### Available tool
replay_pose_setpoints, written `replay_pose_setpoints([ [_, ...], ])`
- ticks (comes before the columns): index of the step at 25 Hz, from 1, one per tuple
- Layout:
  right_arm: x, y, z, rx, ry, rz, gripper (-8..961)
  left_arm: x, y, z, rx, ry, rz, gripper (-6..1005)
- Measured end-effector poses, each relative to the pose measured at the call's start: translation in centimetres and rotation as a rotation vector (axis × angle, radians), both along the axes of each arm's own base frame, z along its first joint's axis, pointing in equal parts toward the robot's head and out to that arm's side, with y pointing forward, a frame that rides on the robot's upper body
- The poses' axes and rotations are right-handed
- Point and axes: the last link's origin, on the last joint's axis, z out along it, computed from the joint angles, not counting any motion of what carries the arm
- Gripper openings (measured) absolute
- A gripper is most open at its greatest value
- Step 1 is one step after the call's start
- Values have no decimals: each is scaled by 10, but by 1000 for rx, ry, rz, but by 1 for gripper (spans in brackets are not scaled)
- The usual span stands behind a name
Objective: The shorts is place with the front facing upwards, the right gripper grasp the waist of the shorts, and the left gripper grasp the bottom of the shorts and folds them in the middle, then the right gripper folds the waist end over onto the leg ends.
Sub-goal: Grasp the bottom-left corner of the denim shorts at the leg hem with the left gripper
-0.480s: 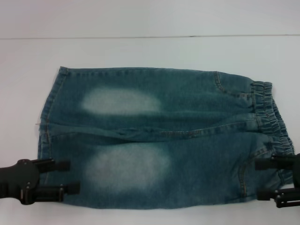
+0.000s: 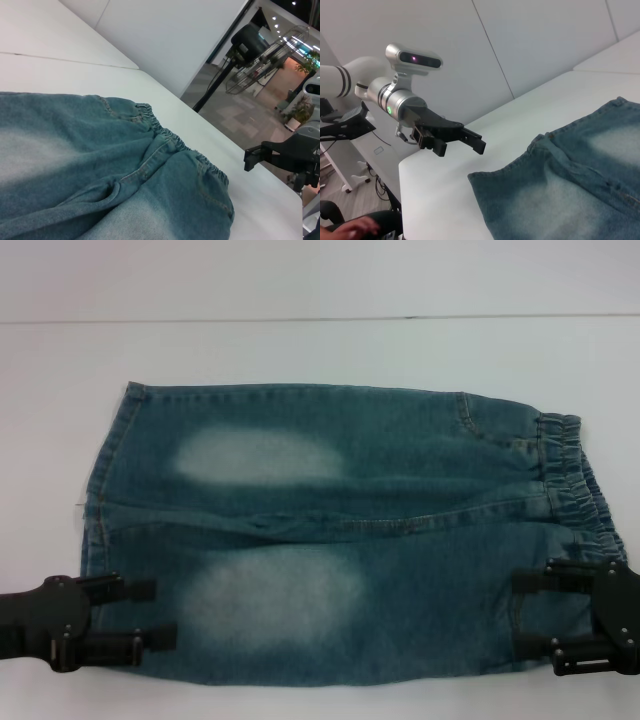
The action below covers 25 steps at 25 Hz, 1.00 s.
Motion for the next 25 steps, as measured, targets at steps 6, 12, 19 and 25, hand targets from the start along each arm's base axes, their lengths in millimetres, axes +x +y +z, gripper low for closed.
replay_pose_setpoints([
  [6,-2,2,0,-3,1,1,882,0,0,0,-2,-2,7,906],
  [12,-2,3,0,-1,3,1,882,0,0,0,-1,-4,11,906],
  [19,-2,4,0,3,4,-1,882,-1,-1,-1,-9,-13,21,905],
  [25,-2,3,1,8,6,-5,882,-3,1,10,-50,-13,120,905],
])
